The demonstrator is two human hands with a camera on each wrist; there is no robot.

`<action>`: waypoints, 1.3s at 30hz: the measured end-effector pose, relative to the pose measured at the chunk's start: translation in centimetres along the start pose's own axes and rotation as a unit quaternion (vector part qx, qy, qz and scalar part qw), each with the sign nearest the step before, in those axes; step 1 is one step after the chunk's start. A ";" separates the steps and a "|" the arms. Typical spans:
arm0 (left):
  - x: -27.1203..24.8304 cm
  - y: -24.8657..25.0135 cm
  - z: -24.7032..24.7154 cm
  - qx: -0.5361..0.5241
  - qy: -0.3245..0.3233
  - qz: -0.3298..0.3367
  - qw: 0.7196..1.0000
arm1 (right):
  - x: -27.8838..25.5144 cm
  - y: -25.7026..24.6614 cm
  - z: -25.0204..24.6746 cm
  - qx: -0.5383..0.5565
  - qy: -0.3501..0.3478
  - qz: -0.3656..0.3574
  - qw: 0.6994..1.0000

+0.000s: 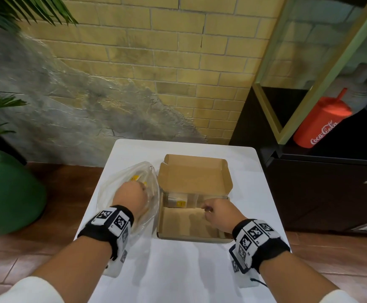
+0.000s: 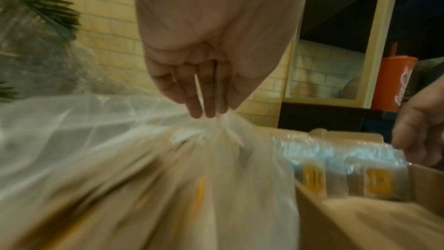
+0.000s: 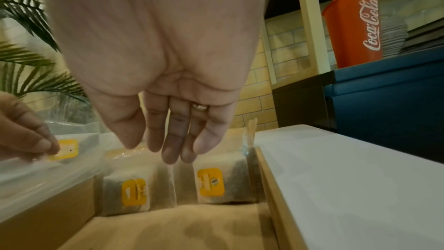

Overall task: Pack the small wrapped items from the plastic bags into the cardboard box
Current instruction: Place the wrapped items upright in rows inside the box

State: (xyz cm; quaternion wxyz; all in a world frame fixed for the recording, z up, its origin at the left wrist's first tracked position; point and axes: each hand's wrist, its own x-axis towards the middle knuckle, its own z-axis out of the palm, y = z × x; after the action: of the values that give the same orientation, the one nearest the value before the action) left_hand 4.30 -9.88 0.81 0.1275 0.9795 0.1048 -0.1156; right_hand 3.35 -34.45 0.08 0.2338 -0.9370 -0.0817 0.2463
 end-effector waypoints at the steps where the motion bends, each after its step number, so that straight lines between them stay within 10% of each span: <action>1: 0.0 0.1 -0.6 -0.024 0.016 0.013 0.999 | -0.1 -0.4 -0.3 0.010 0.014 -0.005 1.000; 13: -2.2 4.8 -4.8 -0.112 -0.012 0.290 0.950 | -0.3 -6.6 -3.9 -0.016 0.078 -0.098 0.992; 23: -1.2 2.2 -3.6 -0.250 0.049 0.150 0.955 | -0.6 -5.4 -3.1 0.100 0.076 -0.040 0.991; 31: -1.8 -0.8 0.7 -0.011 -0.174 0.046 0.984 | -1.4 -3.8 -3.1 0.190 0.096 -0.008 0.977; 39: -0.8 -1.0 1.5 0.062 -0.099 0.025 0.993 | -0.8 -3.5 -2.0 0.155 0.055 0.047 0.985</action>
State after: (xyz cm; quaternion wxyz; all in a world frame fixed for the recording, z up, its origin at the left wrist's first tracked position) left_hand 3.00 -9.49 -0.65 0.0789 0.9716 0.0602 -0.2148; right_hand 3.55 -32.38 3.66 0.3682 -0.9045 0.0147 0.2146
